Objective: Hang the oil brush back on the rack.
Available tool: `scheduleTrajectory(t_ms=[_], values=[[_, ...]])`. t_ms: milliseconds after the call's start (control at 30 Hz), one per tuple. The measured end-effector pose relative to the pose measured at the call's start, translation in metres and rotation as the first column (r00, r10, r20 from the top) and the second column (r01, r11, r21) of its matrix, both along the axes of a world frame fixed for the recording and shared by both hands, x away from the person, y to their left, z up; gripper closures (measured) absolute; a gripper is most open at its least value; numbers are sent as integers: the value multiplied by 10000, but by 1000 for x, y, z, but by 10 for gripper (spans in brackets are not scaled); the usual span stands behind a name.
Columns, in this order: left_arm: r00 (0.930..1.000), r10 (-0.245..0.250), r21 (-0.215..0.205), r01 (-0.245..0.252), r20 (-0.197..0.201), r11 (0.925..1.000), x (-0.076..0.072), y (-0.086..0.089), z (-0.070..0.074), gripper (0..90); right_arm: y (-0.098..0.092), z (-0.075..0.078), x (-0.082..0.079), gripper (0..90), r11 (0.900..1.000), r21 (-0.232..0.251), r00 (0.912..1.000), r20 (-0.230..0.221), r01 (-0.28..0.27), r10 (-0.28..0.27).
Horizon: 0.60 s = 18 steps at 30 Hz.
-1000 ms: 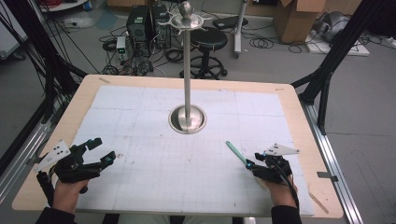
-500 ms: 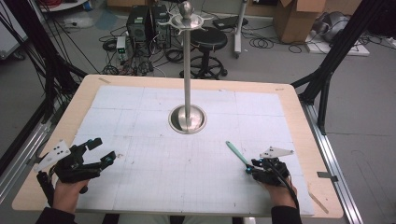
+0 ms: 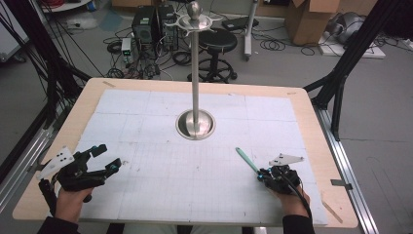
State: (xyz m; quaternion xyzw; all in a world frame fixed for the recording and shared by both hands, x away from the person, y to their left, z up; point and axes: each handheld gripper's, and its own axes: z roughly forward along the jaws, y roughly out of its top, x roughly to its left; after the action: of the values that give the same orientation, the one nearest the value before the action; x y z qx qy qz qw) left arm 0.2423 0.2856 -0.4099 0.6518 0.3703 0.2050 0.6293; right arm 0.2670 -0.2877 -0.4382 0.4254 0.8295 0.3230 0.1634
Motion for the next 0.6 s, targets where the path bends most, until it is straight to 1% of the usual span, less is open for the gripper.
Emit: scheduleTrajectory(t_ms=[133, 300, 433, 533, 567, 600], values=[[10000, -7, 23, 7, -3, 10000, 0, 0, 0, 165, 1, 0, 0, 802, 9999, -118, 10000, 6, 45, -45], [10000, -33, 55, 33, -27, 10000, 0, 0, 0, 165, 2, 1, 0, 817, 9998, -52, 9998, -99, 175, -176], [10000, -42, 55, 42, -33, 10000, 0, 0, 0, 165, 3, 2, 0, 822, 9997, -152, 9997, -119, 212, -214], [10000, -33, 33, 33, -34, 10000, 0, 0, 0, 166, 2, 2, 0, 823, 9997, -24, 9995, -191, 234, -234], [10000, -37, 44, 37, -28, 10000, 1, 0, -1, 166, 0, 2, 0, 823, 9994, 275, 9994, -268, 229, -221], [10000, -40, 44, 40, -29, 10000, 1, 0, -1, 165, 0, 2, 0, 823, 9993, 315, 9995, -258, 192, -184]])
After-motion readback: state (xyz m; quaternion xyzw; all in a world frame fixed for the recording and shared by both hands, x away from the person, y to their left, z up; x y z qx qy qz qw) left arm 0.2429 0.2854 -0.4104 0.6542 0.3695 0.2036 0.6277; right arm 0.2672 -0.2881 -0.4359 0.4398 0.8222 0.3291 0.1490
